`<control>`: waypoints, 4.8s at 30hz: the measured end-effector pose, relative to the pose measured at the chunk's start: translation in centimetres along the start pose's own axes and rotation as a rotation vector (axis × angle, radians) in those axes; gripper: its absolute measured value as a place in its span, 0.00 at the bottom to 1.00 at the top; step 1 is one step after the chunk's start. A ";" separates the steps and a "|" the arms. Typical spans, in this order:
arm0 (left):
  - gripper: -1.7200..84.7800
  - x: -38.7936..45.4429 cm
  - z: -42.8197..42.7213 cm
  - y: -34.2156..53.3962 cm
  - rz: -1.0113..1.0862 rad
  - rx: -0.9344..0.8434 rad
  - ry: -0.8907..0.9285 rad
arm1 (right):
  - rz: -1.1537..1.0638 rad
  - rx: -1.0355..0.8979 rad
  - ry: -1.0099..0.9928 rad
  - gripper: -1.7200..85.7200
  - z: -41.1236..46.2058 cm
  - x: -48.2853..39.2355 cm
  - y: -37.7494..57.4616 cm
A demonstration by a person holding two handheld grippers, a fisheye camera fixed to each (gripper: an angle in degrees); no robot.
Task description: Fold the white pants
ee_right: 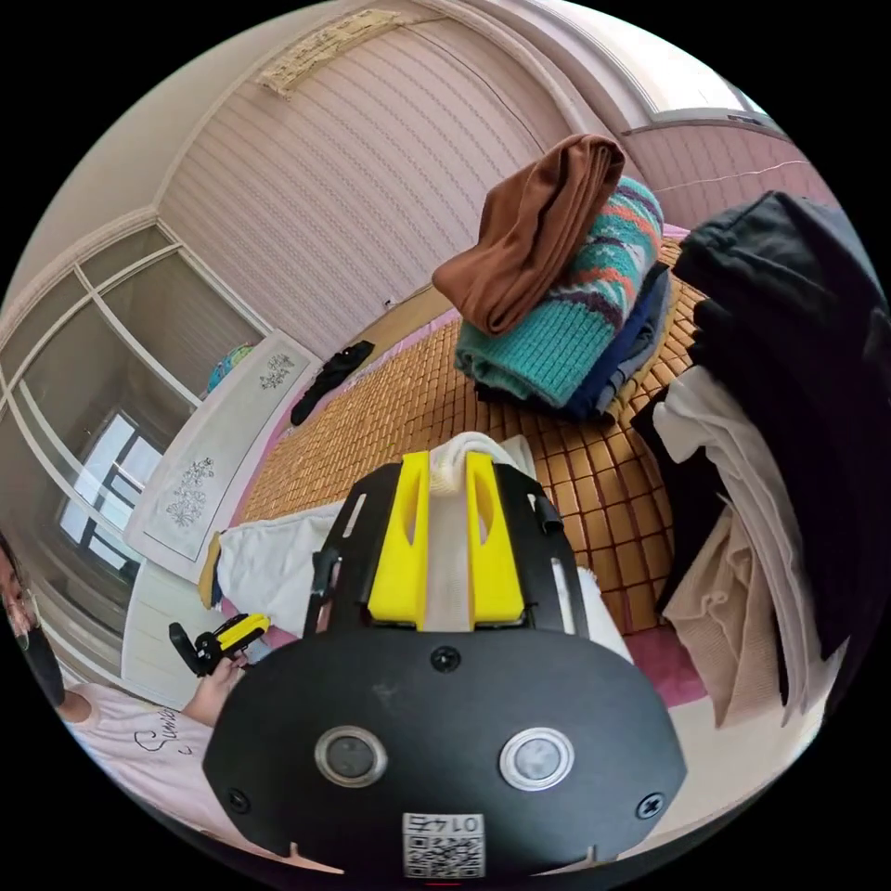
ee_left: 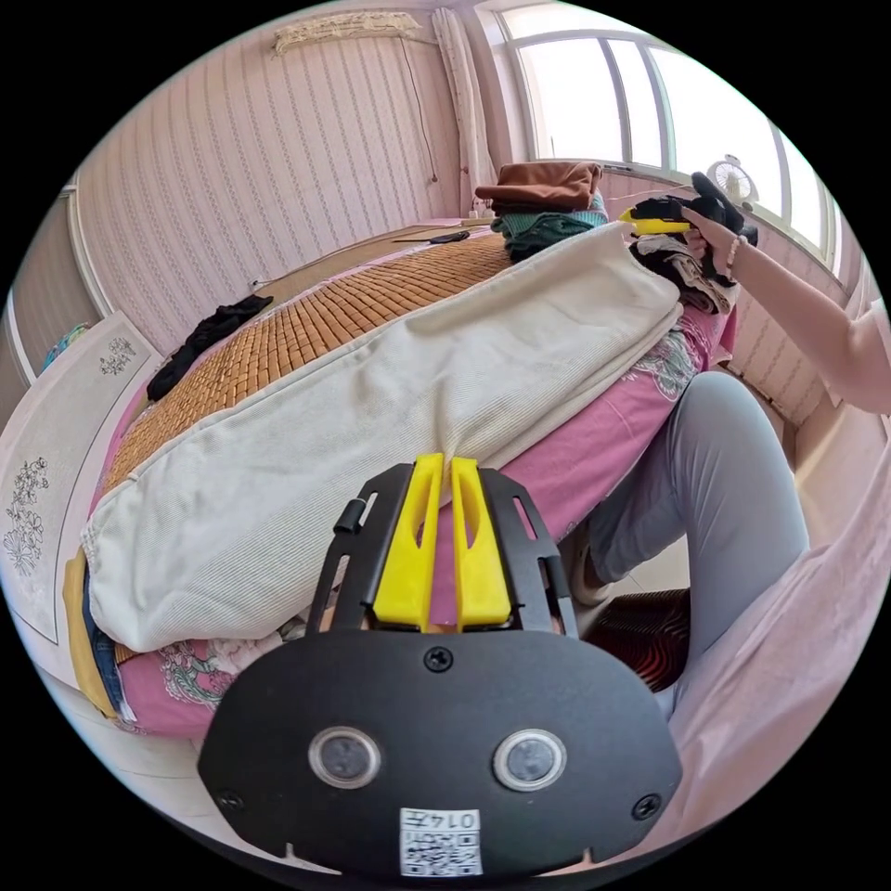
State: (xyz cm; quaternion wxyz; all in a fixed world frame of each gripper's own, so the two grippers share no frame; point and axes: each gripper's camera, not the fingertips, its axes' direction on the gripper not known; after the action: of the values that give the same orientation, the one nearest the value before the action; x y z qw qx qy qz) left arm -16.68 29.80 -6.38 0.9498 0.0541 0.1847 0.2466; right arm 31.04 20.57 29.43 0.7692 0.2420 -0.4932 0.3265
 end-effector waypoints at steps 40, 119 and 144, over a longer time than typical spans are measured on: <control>0.01 -4.0 -3.8 1.7 -0.028 0.098 0.017 | 0.047 -0.169 0.063 0.05 -2.8 6.9 5.5; 0.11 -43.6 -15.1 24.5 -0.715 0.098 -0.305 | -0.664 -0.520 -0.242 0.04 22.6 -36.4 21.7; 0.01 -38.6 3.9 1.2 -0.331 -0.220 -0.211 | -0.719 -0.484 0.291 0.01 35.5 -41.4 9.5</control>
State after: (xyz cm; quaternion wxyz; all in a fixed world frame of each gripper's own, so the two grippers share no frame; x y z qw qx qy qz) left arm -46.99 11.98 9.94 0.9916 -0.0555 0.0628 0.0989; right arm -9.77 -8.69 6.00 0.9294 0.1627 -0.3268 -0.0550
